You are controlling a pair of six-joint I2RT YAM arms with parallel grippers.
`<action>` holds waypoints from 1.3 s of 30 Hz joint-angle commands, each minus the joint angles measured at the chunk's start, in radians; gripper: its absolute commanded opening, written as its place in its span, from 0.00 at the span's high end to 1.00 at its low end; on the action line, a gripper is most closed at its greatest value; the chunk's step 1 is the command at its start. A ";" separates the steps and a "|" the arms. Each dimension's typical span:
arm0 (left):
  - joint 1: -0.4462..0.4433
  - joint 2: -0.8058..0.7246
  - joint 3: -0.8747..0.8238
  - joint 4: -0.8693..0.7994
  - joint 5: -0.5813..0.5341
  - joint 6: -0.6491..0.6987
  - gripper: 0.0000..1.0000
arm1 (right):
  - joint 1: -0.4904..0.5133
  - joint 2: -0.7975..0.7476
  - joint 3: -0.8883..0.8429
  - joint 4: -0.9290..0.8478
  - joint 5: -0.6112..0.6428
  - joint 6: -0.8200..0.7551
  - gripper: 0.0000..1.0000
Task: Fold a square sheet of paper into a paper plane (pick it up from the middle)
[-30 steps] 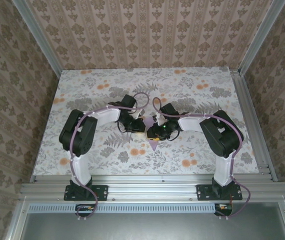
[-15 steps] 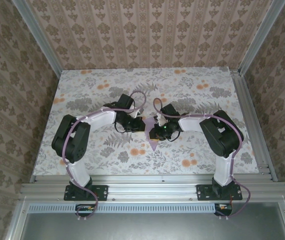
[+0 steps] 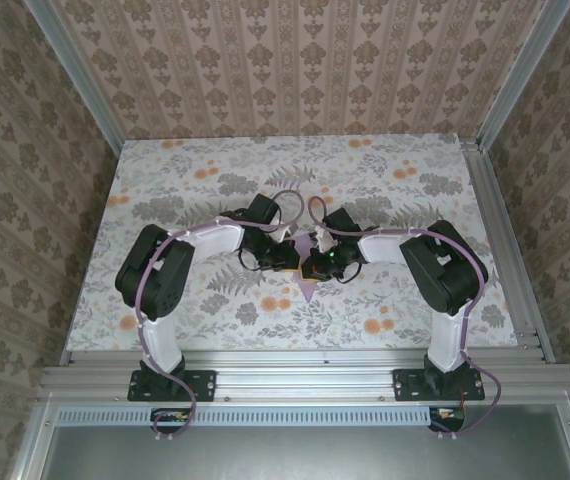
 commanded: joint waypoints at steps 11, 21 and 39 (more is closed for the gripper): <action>-0.011 0.053 -0.042 0.080 0.017 -0.056 0.95 | -0.011 -0.006 -0.048 -0.010 0.034 0.004 1.00; -0.016 0.081 -0.033 0.055 0.003 -0.032 0.96 | -0.011 -0.015 -0.048 -0.008 0.029 0.008 1.00; -0.030 0.168 0.021 -0.094 -0.222 0.077 0.96 | -0.013 -0.063 -0.051 -0.004 0.023 0.014 0.97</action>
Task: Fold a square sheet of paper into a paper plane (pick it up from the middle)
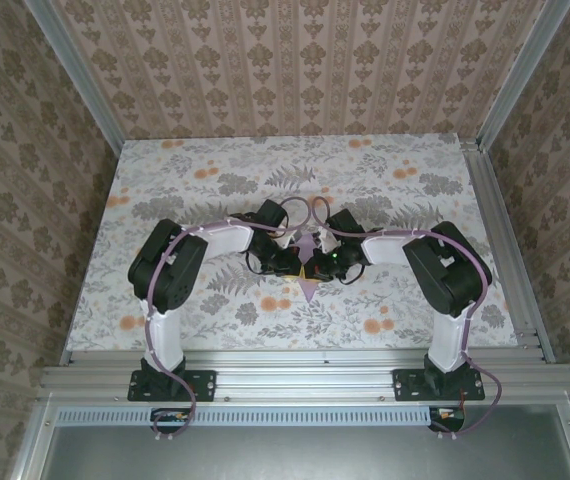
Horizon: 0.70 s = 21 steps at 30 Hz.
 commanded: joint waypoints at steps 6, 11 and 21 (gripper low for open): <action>-0.004 0.101 -0.011 -0.089 -0.184 0.070 0.96 | -0.009 -0.047 -0.040 -0.040 0.037 -0.004 0.97; -0.004 0.108 -0.008 -0.102 -0.196 0.091 0.96 | -0.015 -0.060 -0.070 -0.025 0.042 0.001 0.97; -0.002 0.131 0.009 -0.135 -0.226 0.121 0.96 | -0.045 -0.090 -0.136 -0.021 0.060 -0.014 0.96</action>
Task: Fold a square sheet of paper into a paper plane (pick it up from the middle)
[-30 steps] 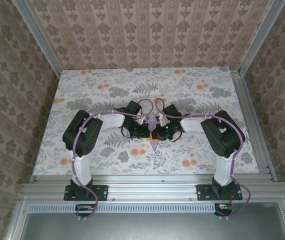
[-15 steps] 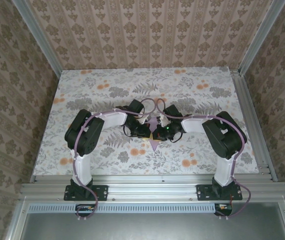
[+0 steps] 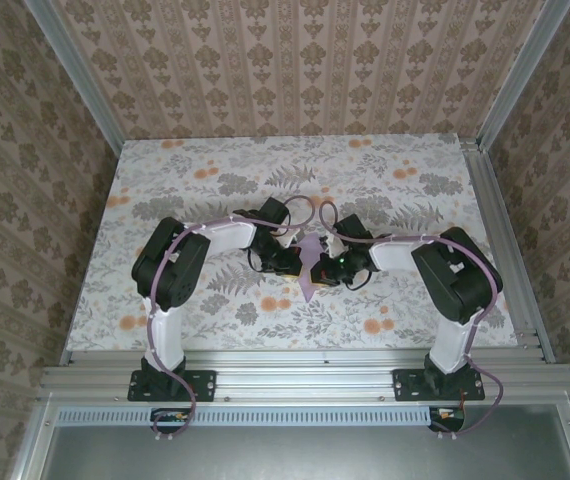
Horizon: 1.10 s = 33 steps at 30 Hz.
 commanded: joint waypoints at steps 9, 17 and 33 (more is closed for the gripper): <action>-0.001 0.097 -0.039 -0.071 -0.224 0.044 0.96 | -0.026 -0.068 -0.091 -0.028 0.026 -0.007 0.96; -0.002 0.099 -0.029 -0.080 -0.218 0.048 0.96 | -0.010 -0.178 -0.079 0.097 -0.037 0.132 0.97; -0.001 0.101 -0.035 -0.072 -0.213 0.050 0.96 | 0.081 -0.017 -0.014 0.023 -0.023 0.089 0.96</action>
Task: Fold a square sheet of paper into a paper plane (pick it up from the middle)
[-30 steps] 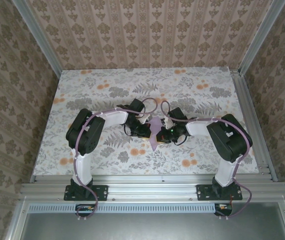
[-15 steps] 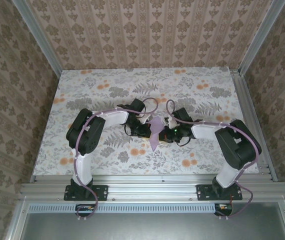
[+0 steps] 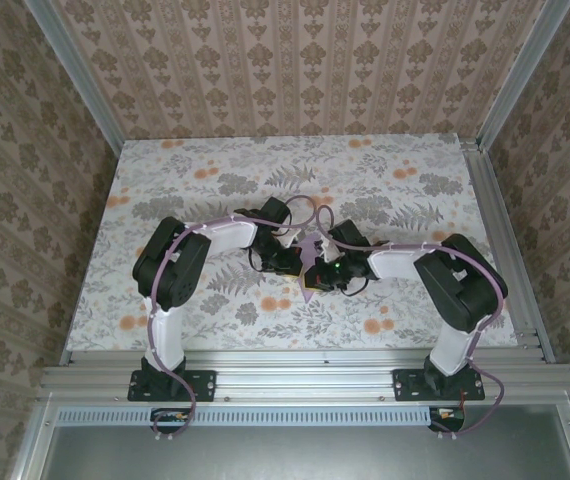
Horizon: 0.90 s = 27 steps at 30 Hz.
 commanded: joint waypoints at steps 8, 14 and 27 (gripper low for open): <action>0.007 0.099 -0.051 -0.057 -0.204 0.034 0.96 | 0.020 0.012 -0.018 -0.090 0.006 -0.060 0.96; 0.009 0.105 -0.043 -0.063 -0.207 0.037 0.97 | 0.035 -0.005 -0.055 -0.095 0.002 -0.072 0.96; 0.008 0.117 -0.033 -0.066 -0.202 0.042 0.97 | 0.072 -0.062 -0.099 -0.135 0.023 -0.077 0.95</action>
